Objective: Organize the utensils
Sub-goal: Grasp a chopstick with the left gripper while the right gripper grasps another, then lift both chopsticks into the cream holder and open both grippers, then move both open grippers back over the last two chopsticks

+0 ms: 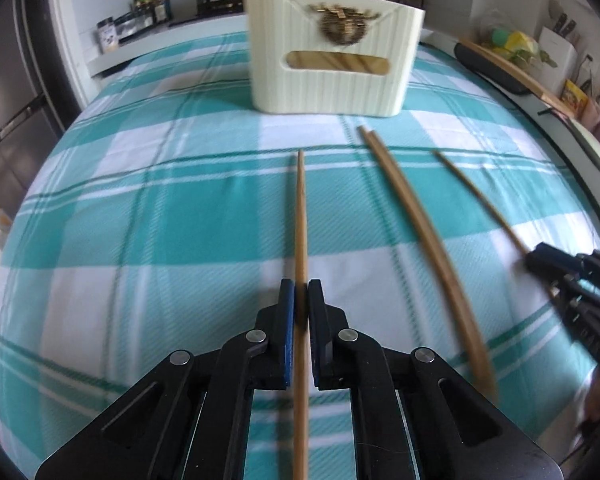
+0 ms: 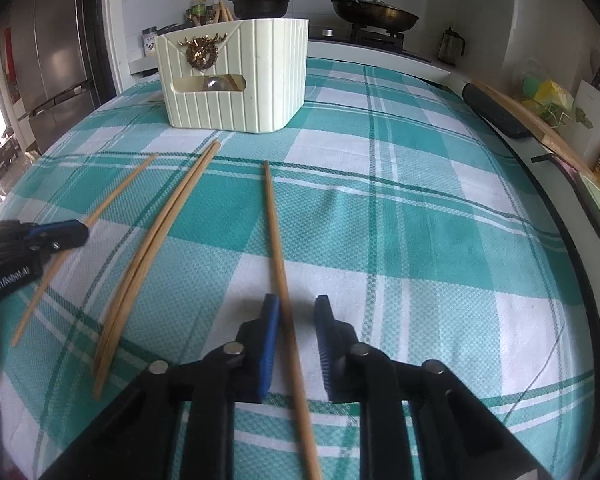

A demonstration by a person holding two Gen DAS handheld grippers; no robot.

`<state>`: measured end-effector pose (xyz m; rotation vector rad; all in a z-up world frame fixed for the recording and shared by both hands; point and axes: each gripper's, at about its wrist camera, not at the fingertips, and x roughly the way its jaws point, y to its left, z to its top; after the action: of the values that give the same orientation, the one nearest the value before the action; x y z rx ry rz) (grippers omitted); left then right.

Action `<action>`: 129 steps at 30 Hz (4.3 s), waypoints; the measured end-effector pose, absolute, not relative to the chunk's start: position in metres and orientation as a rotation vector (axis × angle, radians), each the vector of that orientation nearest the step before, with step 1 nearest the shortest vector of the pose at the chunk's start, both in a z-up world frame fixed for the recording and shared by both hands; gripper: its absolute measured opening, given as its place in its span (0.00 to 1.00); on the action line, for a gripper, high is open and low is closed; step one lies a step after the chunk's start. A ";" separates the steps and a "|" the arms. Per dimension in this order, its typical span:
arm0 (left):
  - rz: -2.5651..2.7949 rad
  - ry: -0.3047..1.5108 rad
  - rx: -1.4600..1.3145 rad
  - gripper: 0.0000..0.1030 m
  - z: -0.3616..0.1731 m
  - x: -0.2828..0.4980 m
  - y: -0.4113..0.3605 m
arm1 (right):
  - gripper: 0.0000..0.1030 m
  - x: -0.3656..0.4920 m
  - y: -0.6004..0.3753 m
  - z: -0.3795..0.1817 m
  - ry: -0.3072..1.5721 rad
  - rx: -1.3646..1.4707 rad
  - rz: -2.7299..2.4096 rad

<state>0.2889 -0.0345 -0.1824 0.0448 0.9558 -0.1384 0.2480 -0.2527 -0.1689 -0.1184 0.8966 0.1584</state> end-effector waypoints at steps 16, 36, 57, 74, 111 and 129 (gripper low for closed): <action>-0.283 1.138 0.041 0.75 -0.180 0.304 0.041 | 0.50 0.246 -0.306 -0.148 1.118 -0.132 0.293; -0.265 1.112 0.059 0.04 -0.171 0.354 0.023 | 0.06 0.358 -0.238 -0.148 1.113 -0.126 0.339; -0.400 0.619 -0.118 0.04 0.003 0.257 0.068 | 0.06 0.231 -0.301 0.034 0.593 -0.020 0.386; -0.355 0.356 -0.200 0.04 0.130 0.353 0.060 | 0.06 0.314 -0.281 0.111 0.344 0.064 0.358; -0.286 0.976 0.024 0.87 -0.072 0.363 0.038 | 0.59 0.333 -0.264 -0.012 0.743 -0.211 0.195; -0.078 0.936 -0.002 0.92 -0.189 0.304 -0.006 | 0.68 0.240 -0.310 -0.169 0.871 -0.053 0.099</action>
<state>0.3037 -0.0062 -0.1891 -0.0017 0.9356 -0.0777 0.2403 -0.3104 -0.1688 -0.0527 0.8714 0.0988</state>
